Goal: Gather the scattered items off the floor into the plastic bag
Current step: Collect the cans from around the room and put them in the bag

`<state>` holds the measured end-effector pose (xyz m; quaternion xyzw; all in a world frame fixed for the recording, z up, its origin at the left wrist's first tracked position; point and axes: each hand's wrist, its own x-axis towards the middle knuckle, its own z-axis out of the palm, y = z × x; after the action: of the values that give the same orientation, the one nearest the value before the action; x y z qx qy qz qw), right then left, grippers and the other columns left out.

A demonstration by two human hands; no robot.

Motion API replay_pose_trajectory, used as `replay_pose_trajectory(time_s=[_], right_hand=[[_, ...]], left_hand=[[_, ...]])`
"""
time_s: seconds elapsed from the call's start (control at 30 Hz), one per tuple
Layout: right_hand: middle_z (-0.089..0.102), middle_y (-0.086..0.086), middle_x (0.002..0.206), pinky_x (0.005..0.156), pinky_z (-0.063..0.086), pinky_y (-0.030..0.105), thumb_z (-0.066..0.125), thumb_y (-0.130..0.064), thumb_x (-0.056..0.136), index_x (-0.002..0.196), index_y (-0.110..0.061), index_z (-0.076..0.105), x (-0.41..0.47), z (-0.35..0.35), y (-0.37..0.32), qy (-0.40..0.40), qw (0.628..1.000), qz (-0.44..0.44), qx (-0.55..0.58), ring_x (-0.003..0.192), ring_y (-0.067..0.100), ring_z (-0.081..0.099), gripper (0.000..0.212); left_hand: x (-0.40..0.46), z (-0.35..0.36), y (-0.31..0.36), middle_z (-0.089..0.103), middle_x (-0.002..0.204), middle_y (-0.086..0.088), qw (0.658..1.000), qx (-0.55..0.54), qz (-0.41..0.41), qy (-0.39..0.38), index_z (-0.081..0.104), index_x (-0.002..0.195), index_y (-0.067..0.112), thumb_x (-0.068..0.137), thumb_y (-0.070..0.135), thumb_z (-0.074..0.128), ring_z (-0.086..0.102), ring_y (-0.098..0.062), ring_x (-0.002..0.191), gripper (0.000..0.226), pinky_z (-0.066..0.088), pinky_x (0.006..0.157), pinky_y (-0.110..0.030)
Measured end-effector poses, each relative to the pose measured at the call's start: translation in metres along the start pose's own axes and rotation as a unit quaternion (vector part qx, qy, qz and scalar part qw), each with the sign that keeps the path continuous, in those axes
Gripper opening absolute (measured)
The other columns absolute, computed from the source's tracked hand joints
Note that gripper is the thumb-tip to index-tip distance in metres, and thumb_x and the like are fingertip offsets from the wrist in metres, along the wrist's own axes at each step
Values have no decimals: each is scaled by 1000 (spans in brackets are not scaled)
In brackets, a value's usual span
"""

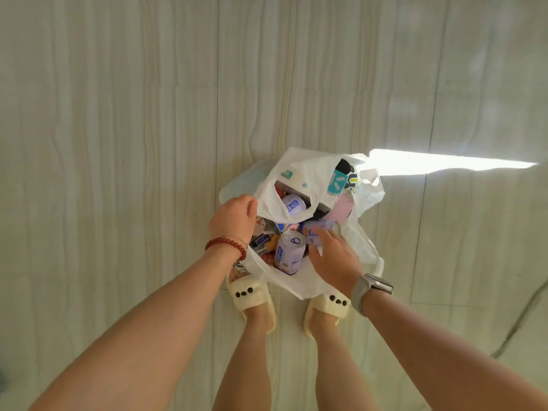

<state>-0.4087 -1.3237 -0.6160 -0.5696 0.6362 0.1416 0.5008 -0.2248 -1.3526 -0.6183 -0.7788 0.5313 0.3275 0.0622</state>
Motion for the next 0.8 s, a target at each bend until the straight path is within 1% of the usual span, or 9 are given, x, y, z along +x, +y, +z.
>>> replay_pose_trajectory(time_s=[0.07, 0.13, 0.2, 0.27, 0.43, 0.5, 0.6, 0.7, 0.8], right_hand=[[47, 3, 136, 98, 40, 38, 41, -20, 93, 132, -18, 40, -18, -21, -13, 19, 999, -28, -21, 127, 23, 38, 39], [44, 1, 140, 105, 34, 36, 40, -24, 94, 136, -18, 37, -39, -42, -30, 36, 996, -62, -47, 131, 20, 33, 42], [42, -1, 142, 109, 28, 34, 40, -26, 94, 137, -19, 36, -61, -61, -50, 43, 992, -91, -71, 134, 19, 31, 43], [42, -1, 141, 110, 24, 33, 41, -25, 94, 136, -19, 37, -86, -80, -73, 47, 987, -118, -94, 134, 18, 31, 43], [42, -2, 141, 113, 19, 33, 38, -24, 94, 135, -20, 37, -157, -119, -159, 52, 972, -172, -153, 135, 18, 29, 41], [41, -2, 142, 113, 18, 33, 37, -24, 94, 137, -20, 35, -184, -125, -206, 45, 964, -198, -174, 136, 18, 28, 42], [43, 1, 141, 109, 22, 32, 32, -27, 92, 137, -18, 36, -214, -118, -284, 42, 946, -248, -204, 133, 19, 32, 45], [40, 1, 142, 110, 23, 32, 36, -24, 94, 139, -18, 32, -234, -90, -364, 23, 927, -291, -235, 134, 19, 31, 45], [39, 0, 143, 111, 23, 33, 35, -26, 94, 140, -20, 30, -245, -44, -448, 10, 923, -291, -252, 134, 18, 31, 46]], left_hand=[[-13, -15, 4, 60, 113, -13, 1000, -6, 15, -20, 56, 116, 11, 95, 25, 39, 59, -31, 99, 30, 49, 76, -38], [-29, -37, 12, 54, 124, -12, 999, -14, 31, -18, 48, 125, 12, 94, 26, 41, 54, -29, 110, 35, 46, 85, -38], [-51, -65, 20, 54, 125, -12, 999, -29, 44, 10, 46, 128, 12, 93, 25, 43, 52, -28, 112, 37, 45, 88, -38], [-77, -98, 24, 55, 126, -12, 997, -47, 46, 42, 47, 127, 11, 93, 25, 44, 53, -28, 113, 38, 45, 89, -39], [-145, -207, 4, 57, 125, -13, 985, -104, 0, 138, 51, 124, 8, 91, 21, 48, 54, -29, 113, 36, 45, 92, -41], [-170, -252, -19, 59, 123, -14, 974, -127, -30, 183, 53, 122, 7, 89, 17, 51, 56, -31, 111, 34, 45, 90, -42], [-200, -312, -71, 59, 120, -15, 958, -148, -80, 231, 53, 120, 5, 88, 14, 52, 56, -34, 109, 33, 46, 87, -43], [-224, -361, -136, 56, 125, -15, 942, -175, -137, 251, 51, 123, 7, 89, 15, 50, 52, -33, 113, 35, 43, 91, -43], [-240, -402, -218, 52, 129, -14, 936, -187, -164, 250, 48, 127, 9, 89, 18, 49, 49, -32, 116, 39, 42, 93, -42]])
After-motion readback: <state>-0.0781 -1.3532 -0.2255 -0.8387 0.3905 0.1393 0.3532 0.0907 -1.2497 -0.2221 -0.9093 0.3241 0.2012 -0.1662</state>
